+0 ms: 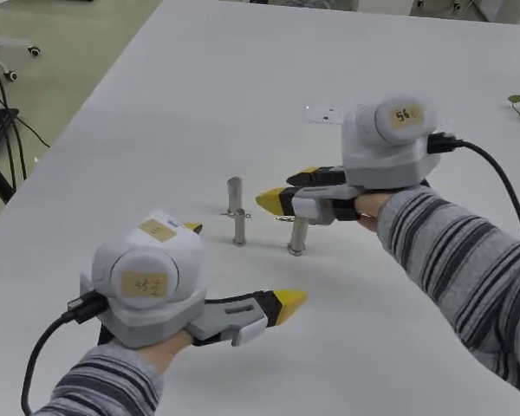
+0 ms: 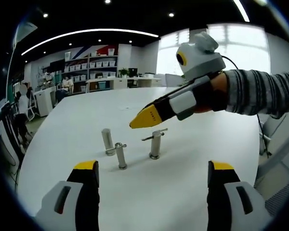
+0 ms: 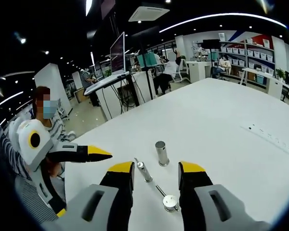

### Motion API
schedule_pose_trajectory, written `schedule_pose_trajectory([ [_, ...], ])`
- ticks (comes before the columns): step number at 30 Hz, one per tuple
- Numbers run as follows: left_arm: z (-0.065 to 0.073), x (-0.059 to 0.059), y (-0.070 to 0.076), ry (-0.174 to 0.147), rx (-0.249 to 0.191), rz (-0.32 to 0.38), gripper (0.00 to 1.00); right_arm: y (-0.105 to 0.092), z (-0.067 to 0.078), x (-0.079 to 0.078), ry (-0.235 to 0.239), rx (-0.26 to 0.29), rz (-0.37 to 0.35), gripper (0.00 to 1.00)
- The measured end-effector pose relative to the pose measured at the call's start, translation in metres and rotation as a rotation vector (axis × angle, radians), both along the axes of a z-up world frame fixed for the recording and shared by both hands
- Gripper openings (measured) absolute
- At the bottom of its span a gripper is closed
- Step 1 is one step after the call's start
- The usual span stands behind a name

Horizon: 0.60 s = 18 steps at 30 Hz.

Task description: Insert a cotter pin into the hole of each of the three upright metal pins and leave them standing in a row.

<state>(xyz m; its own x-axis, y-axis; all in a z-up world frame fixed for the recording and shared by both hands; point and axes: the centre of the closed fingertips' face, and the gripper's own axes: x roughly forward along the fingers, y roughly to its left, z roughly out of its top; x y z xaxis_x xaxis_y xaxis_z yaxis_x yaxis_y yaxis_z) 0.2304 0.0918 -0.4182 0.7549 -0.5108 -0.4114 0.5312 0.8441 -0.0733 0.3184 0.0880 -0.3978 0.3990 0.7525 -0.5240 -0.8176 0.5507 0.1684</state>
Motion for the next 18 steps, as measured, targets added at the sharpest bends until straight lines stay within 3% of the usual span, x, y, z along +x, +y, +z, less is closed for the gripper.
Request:
schedule_pose_trajectory([
  [4, -0.001, 0.001, 0.004, 0.001, 0.006, 0.002, 0.96, 0.016, -0.005, 0.006, 0.002, -0.006, 0.017, 0.31],
  [8, -0.004, 0.003, 0.007, 0.027, -0.017, 0.015, 0.96, 0.030, -0.014, 0.023, 0.010, -0.019, 0.028, 0.29],
  [18, -0.002, 0.006, 0.006, 0.021, -0.018, 0.012, 0.99, 0.051, -0.040, 0.040, 0.027, -0.080, 0.033, 0.22],
])
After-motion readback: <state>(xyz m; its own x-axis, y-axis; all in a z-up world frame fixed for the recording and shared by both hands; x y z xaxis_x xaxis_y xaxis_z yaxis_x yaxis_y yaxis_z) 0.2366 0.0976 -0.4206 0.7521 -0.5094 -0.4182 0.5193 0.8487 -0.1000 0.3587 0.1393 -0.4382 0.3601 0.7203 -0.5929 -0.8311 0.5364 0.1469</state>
